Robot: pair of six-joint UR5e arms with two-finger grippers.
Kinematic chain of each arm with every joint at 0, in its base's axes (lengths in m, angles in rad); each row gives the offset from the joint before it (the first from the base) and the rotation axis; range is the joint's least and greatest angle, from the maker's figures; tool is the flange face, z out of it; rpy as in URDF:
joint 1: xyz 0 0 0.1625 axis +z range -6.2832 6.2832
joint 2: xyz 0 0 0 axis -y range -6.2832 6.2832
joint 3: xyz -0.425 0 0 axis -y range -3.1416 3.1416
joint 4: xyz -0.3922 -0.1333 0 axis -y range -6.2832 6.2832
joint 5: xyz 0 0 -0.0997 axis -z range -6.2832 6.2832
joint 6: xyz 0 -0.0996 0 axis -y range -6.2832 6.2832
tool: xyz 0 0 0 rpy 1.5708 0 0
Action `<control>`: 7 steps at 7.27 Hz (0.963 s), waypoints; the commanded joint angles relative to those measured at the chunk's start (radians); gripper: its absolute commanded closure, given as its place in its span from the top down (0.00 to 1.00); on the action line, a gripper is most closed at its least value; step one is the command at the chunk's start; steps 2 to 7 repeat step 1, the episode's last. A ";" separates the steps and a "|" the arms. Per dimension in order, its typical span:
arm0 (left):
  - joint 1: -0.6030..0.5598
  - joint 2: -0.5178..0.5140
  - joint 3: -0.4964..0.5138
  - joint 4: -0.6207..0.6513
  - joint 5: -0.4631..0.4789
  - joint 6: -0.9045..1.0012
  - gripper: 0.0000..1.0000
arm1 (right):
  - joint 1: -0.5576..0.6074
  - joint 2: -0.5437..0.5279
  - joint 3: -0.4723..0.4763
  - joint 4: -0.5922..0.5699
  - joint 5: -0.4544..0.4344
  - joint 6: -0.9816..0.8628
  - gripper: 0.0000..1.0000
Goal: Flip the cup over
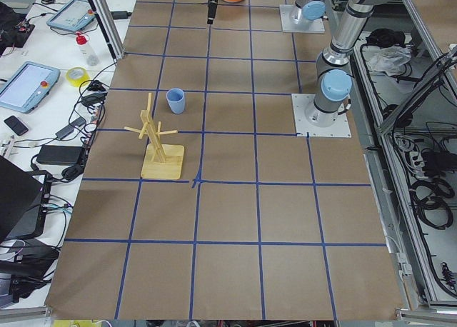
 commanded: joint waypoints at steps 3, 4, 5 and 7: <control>0.001 0.001 -0.008 0.004 0.002 0.002 1.00 | 0.000 0.001 0.000 0.000 0.001 0.000 1.00; 0.001 0.001 -0.008 0.004 0.002 0.002 1.00 | 0.000 0.001 0.000 0.000 0.001 0.000 1.00; 0.001 0.001 -0.008 0.004 0.002 0.002 1.00 | 0.000 0.001 0.000 0.000 0.001 0.000 1.00; 0.001 0.001 -0.008 0.004 0.002 0.002 1.00 | 0.000 0.001 0.000 0.000 0.001 0.000 1.00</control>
